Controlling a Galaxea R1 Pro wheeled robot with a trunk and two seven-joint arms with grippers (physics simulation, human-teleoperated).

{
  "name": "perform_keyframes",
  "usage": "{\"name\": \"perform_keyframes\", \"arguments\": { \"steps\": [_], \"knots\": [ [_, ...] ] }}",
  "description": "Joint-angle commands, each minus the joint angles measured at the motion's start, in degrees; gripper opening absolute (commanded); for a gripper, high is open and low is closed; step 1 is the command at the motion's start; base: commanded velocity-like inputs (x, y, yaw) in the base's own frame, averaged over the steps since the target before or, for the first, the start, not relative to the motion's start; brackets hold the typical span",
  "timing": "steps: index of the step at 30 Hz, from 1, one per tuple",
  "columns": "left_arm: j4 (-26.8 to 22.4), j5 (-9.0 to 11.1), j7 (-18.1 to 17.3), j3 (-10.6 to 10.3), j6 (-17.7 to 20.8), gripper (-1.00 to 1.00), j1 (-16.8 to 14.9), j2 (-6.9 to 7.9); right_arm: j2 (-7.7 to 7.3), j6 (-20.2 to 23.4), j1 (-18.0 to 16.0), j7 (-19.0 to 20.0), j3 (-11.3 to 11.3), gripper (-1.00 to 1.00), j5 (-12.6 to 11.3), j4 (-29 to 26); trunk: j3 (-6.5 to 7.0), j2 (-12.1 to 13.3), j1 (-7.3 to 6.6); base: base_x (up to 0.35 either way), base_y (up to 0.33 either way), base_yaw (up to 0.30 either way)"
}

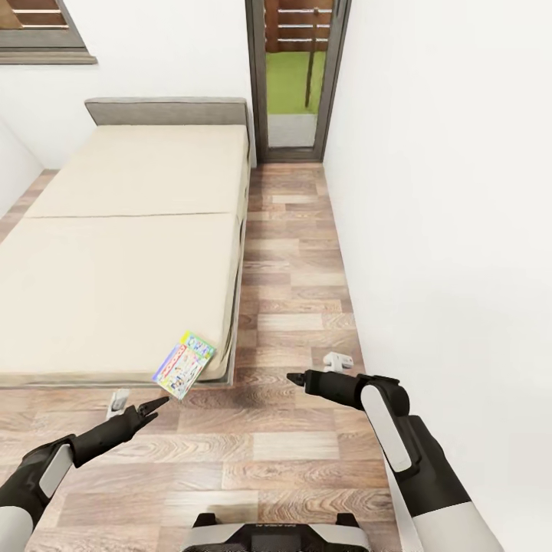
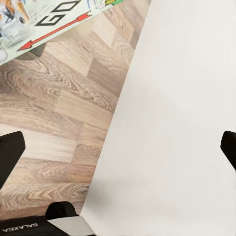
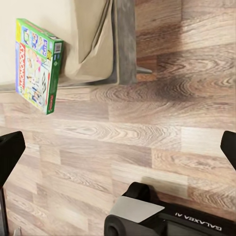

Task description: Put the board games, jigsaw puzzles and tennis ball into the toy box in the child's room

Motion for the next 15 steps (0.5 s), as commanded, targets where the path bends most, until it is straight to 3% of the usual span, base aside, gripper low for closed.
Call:
{"name": "perform_keyframes", "arguments": {
  "steps": [1,7,15],
  "knots": [
    [0.02,0.23,-0.1,0.06,0.47,1.0,-0.03,0.18,-0.02,0.25,-0.03,0.24,-0.09,1.0,0.23,-0.05,-0.14,-0.05,0.01,0.0,0.0,0.0],
    [0.02,0.25,-0.08,0.13,0.53,1.0,-0.02,1.5,0.1,0.25,-0.03,0.2,-0.07,1.0,0.27,0.06,-0.7,-0.05,0.01,0.0,0.0,0.0],
    [0.02,0.25,-0.08,0.16,0.54,1.0,-0.03,1.82,0.17,0.25,-0.03,0.17,0.0,1.0,0.31,0.22,-1.45,-0.05,0.01,0.0,0.0,0.0]
  ]
}}
